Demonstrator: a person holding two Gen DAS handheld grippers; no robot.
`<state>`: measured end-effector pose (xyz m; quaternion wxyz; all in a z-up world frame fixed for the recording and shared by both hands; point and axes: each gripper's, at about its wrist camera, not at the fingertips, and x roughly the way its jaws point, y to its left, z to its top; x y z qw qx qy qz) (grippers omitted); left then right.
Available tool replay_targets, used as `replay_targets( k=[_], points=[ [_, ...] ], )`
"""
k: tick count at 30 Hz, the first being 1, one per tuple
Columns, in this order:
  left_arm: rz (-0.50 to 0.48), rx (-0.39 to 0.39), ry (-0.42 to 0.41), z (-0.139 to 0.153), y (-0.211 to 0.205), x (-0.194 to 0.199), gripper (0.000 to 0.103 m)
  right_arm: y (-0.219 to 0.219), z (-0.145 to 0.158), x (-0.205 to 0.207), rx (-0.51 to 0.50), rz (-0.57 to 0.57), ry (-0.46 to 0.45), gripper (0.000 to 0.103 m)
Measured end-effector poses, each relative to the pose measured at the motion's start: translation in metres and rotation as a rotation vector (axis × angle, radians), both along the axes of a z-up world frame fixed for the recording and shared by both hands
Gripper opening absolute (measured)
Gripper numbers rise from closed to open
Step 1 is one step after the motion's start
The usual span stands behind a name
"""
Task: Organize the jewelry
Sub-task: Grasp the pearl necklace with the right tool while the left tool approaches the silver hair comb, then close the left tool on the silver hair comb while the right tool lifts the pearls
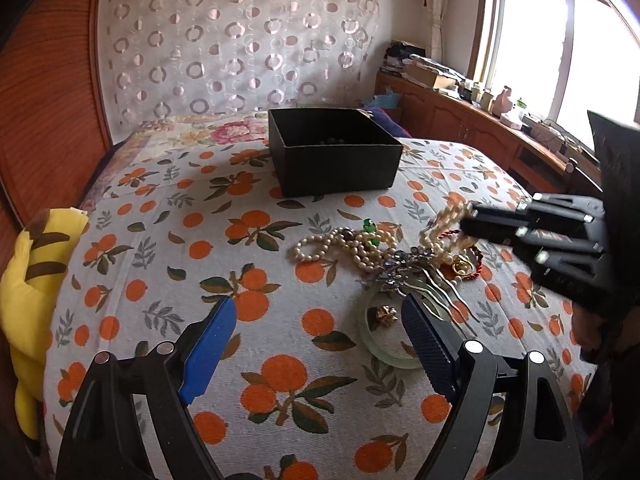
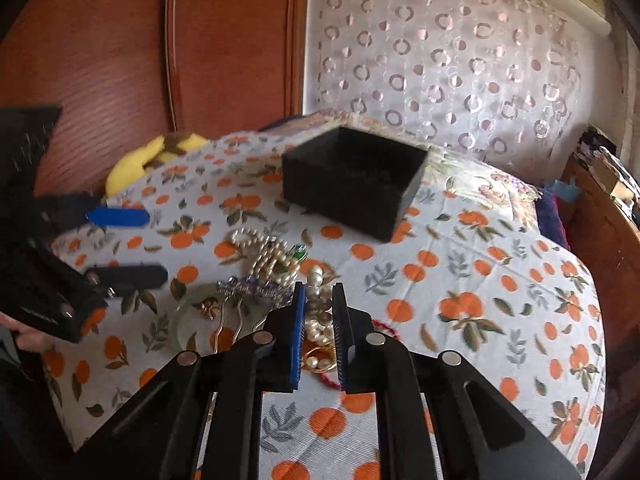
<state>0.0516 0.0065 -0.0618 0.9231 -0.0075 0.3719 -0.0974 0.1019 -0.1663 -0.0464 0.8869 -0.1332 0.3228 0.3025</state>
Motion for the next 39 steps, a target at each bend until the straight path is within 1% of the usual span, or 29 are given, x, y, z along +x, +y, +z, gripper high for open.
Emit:
replay_targets(
  k=[5,6,7,11,18,19,20,26,28,29,30,31,32,33,35,39],
  points=[
    [-0.022,-0.015,0.011,-0.001,-0.007,0.005,0.081,-0.013,0.017,-0.004,0.026,-0.017,-0.037,0.014],
    [-0.027,-0.018,0.013,-0.001,-0.008,0.007,0.081,-0.016,0.021,-0.005,0.027,-0.021,-0.047,0.013],
    [-0.031,-0.021,0.015,-0.002,-0.009,0.008,0.081,-0.017,0.024,-0.006,0.027,-0.024,-0.054,0.009],
    [-0.055,-0.041,0.027,-0.002,-0.014,0.017,0.081,-0.026,0.034,-0.008,0.029,-0.047,-0.088,0.008],
    [-0.097,-0.078,0.065,-0.008,-0.026,0.033,0.081,-0.040,0.031,-0.006,0.036,-0.075,-0.078,0.009],
    [-0.100,-0.080,0.073,-0.010,-0.028,0.036,0.080,-0.042,0.030,-0.005,0.040,-0.081,-0.073,0.009],
    [-0.106,-0.084,0.079,-0.011,-0.029,0.038,0.074,-0.045,0.027,-0.005,0.043,-0.086,-0.066,0.008],
    [-0.130,-0.106,0.128,-0.020,-0.038,0.049,0.064,-0.057,0.004,-0.010,0.052,-0.120,-0.004,0.009],
    [-0.136,-0.112,0.136,-0.022,-0.039,0.051,0.058,-0.061,-0.001,-0.013,0.063,-0.128,0.013,0.009],
    [-0.137,-0.115,0.139,-0.022,-0.040,0.053,0.054,-0.063,-0.003,-0.014,0.066,-0.130,0.018,0.009],
    [-0.136,-0.119,0.143,-0.022,-0.040,0.053,0.052,-0.065,-0.005,-0.015,0.067,-0.133,0.022,0.009],
    [-0.135,-0.120,0.142,-0.022,-0.040,0.054,0.047,-0.066,-0.007,-0.015,0.068,-0.136,0.025,0.009],
    [-0.135,-0.122,0.145,-0.023,-0.040,0.055,0.036,-0.068,-0.008,-0.015,0.071,-0.139,0.030,0.009],
    [-0.136,-0.124,0.148,-0.023,-0.040,0.055,0.033,-0.068,-0.009,-0.015,0.072,-0.140,0.032,0.009],
    [-0.132,-0.135,0.141,-0.022,-0.039,0.053,0.022,-0.071,-0.009,-0.014,0.076,-0.144,0.034,0.009],
    [-0.126,-0.132,0.114,-0.016,-0.038,0.047,0.021,-0.071,-0.008,-0.015,0.083,-0.145,0.031,0.009]
  ],
)
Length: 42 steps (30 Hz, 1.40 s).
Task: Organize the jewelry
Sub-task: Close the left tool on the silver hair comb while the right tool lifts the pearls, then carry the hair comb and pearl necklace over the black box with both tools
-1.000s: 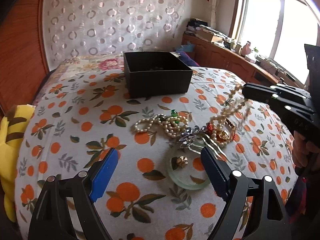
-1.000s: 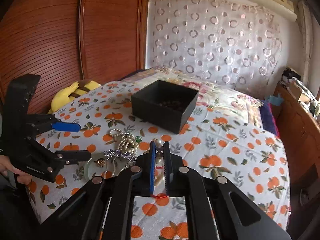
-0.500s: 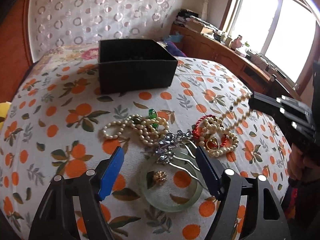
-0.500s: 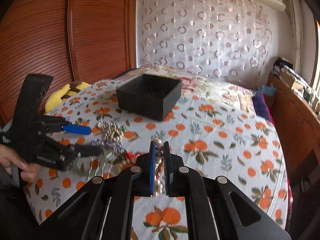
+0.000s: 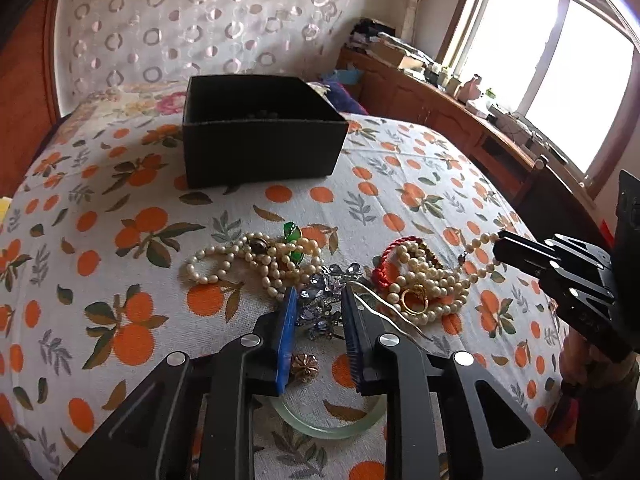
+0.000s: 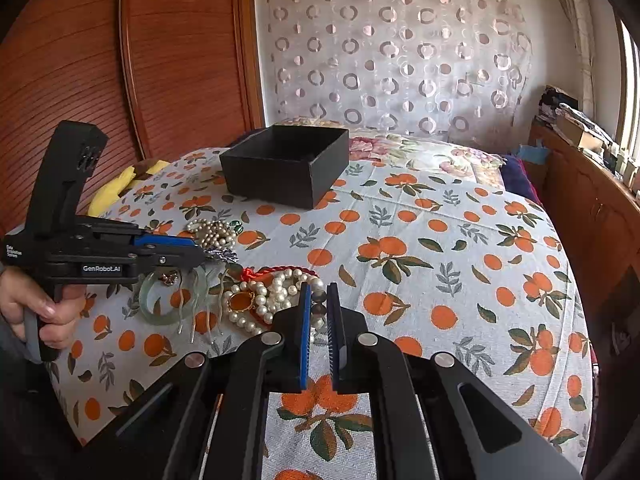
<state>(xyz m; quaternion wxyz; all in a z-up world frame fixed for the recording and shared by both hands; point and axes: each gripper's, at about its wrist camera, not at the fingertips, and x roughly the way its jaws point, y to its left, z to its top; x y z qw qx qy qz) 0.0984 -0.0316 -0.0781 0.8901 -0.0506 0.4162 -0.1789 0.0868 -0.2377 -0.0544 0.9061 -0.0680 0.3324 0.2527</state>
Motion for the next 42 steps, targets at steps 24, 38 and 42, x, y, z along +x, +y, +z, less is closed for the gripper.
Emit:
replay_targets(
  k=[24,38,42],
  points=[
    [0.112,0.053,-0.216,0.056,0.024,-0.024,0.021,0.030,0.074,0.004,-0.005,0.074,-0.157,0.009],
    [0.132,0.066,-0.254,0.070,0.030,-0.017,0.021,0.041,0.129,0.013,-0.001,0.082,-0.262,0.008],
    [0.143,0.070,-0.261,0.074,0.033,-0.011,0.021,0.042,0.142,0.020,0.006,0.080,-0.280,0.008]
  ],
)
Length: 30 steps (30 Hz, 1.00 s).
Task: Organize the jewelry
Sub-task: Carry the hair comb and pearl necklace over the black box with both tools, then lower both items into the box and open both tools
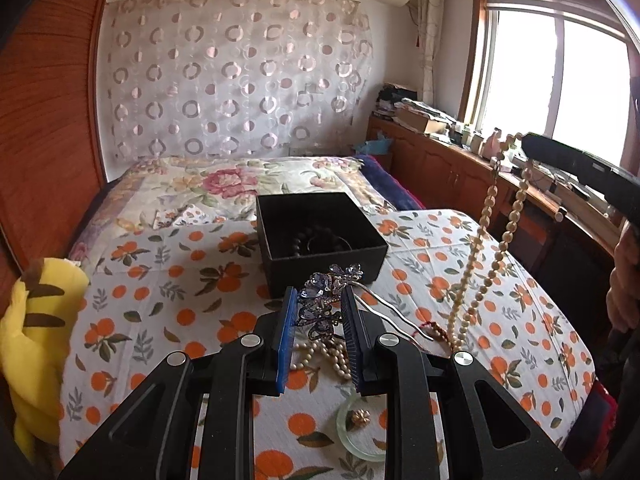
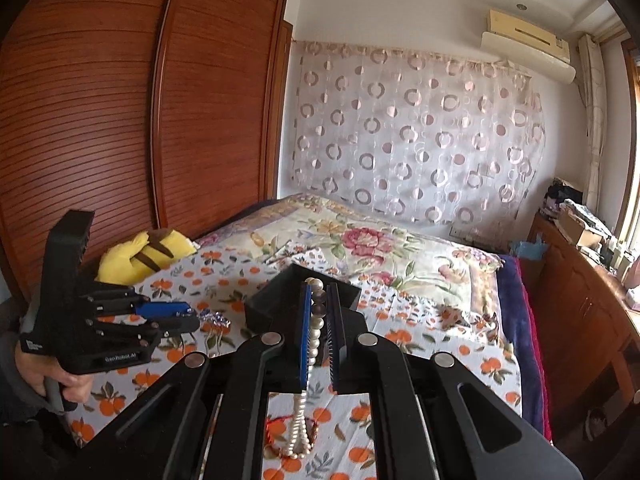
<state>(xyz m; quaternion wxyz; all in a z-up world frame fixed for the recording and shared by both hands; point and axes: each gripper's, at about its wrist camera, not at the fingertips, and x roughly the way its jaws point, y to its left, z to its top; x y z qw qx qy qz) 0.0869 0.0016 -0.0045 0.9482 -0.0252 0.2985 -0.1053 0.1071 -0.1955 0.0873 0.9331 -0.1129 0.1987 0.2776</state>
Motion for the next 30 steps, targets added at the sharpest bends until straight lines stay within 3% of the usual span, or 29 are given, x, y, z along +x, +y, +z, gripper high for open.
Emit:
replay_targets(
  k=[11,30],
  points=[
    [0.033,0.014,-0.016,0.010,0.013,0.014,0.021,0.011,0.030,0.033,-0.015,-0.012,-0.051,0.008],
    [0.057,0.048,-0.019,0.018,0.015,0.055,0.021,0.038,0.058,0.089,-0.066,-0.028,-0.063,0.008]
  ],
)
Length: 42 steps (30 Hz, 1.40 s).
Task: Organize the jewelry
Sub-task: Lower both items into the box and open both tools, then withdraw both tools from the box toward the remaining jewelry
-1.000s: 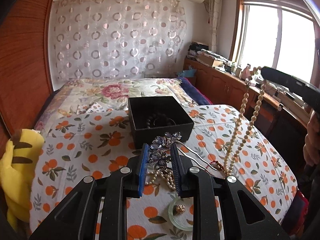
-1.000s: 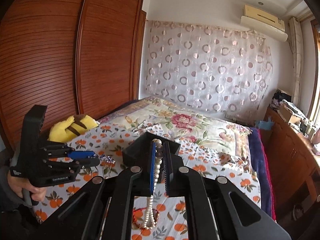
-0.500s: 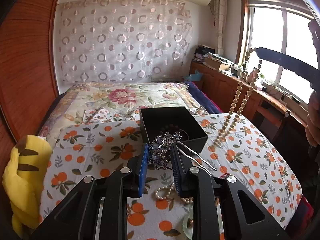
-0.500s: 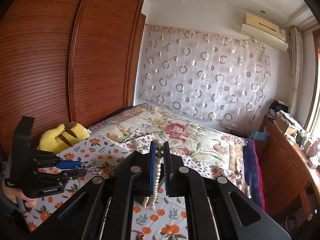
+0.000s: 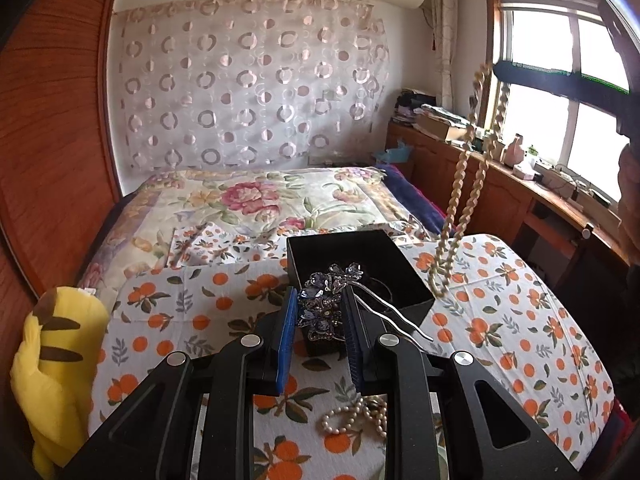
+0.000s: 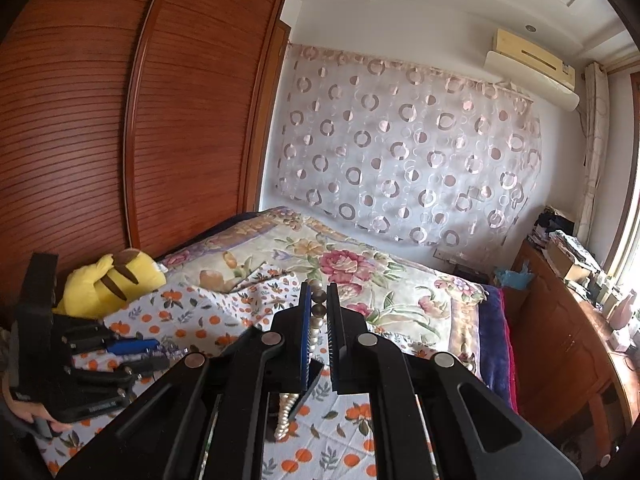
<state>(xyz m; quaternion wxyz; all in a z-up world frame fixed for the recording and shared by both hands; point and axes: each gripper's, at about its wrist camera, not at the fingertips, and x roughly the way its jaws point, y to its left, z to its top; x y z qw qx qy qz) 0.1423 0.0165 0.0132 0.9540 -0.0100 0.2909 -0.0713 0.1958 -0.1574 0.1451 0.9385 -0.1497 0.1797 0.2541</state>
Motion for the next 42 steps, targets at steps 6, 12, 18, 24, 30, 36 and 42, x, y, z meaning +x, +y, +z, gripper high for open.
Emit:
replay_targets(
  k=[6,12,18,24,30,36,42],
  points=[
    [0.011,0.015,0.012,-0.002,0.002,0.008,0.021,0.018,0.010,0.018,-0.021,-0.001,-0.017,0.008],
    [0.024,0.020,0.024,-0.006,0.007,0.012,0.021,0.031,-0.001,0.030,-0.033,-0.001,0.013,0.008],
    [0.029,0.031,0.035,-0.007,0.007,0.020,0.021,0.040,-0.025,0.035,-0.072,-0.002,0.049,0.008],
    [0.037,0.052,0.043,-0.009,0.003,0.038,0.021,0.033,-0.057,0.044,-0.055,0.010,0.164,0.009],
    [0.046,0.052,0.053,-0.011,-0.001,0.061,0.021,0.025,-0.089,0.050,-0.029,0.024,0.268,0.011],
    [0.051,0.055,0.072,-0.020,-0.012,0.083,0.021,0.001,-0.092,0.041,-0.033,0.001,0.266,0.011],
    [0.060,0.077,0.099,-0.035,-0.021,0.102,0.021,-0.017,-0.106,0.033,-0.061,-0.008,0.276,0.011]
  ],
)
